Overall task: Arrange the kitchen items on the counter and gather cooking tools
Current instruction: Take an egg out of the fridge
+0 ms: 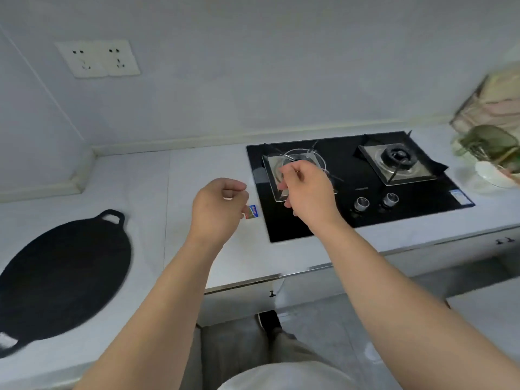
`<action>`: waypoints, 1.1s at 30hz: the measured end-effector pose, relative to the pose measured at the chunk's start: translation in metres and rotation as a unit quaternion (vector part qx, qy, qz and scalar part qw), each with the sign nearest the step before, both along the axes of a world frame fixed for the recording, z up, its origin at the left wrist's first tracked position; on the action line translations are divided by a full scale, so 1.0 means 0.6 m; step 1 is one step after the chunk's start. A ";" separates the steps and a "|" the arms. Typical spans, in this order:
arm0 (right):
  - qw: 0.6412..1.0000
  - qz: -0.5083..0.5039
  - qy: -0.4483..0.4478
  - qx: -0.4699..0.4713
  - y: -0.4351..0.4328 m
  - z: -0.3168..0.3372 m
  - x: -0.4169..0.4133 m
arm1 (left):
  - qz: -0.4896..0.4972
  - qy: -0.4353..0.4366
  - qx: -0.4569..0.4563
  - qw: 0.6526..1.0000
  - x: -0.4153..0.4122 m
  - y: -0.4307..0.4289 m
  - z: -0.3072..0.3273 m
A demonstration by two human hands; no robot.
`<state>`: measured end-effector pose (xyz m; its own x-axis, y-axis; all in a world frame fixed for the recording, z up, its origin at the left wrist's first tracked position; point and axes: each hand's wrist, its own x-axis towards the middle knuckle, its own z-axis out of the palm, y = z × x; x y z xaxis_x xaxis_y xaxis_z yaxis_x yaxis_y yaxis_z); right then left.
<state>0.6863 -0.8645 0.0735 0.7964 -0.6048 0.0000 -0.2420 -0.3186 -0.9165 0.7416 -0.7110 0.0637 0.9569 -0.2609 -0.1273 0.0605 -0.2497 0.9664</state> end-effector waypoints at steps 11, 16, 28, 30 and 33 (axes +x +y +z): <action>0.968 -0.236 -0.079 0.024 -0.118 0.149 -0.244 | -0.189 -0.075 -0.086 0.975 -0.116 -0.186 0.158; 0.934 -0.335 -0.121 0.027 -0.182 0.189 -0.344 | -0.282 -0.122 -0.096 0.947 -0.195 -0.296 0.195; 0.870 -0.459 -0.179 0.011 -0.390 0.198 -0.568 | -0.413 -0.136 -0.099 0.895 -0.389 -0.564 0.215; 0.862 -0.468 -0.191 0.026 -0.444 0.192 -0.607 | -0.419 -0.162 -0.078 0.890 -0.427 -0.616 0.215; 0.858 -0.476 -0.189 0.032 -0.520 0.188 -0.660 | -0.431 -0.189 -0.060 0.880 -0.486 -0.690 0.219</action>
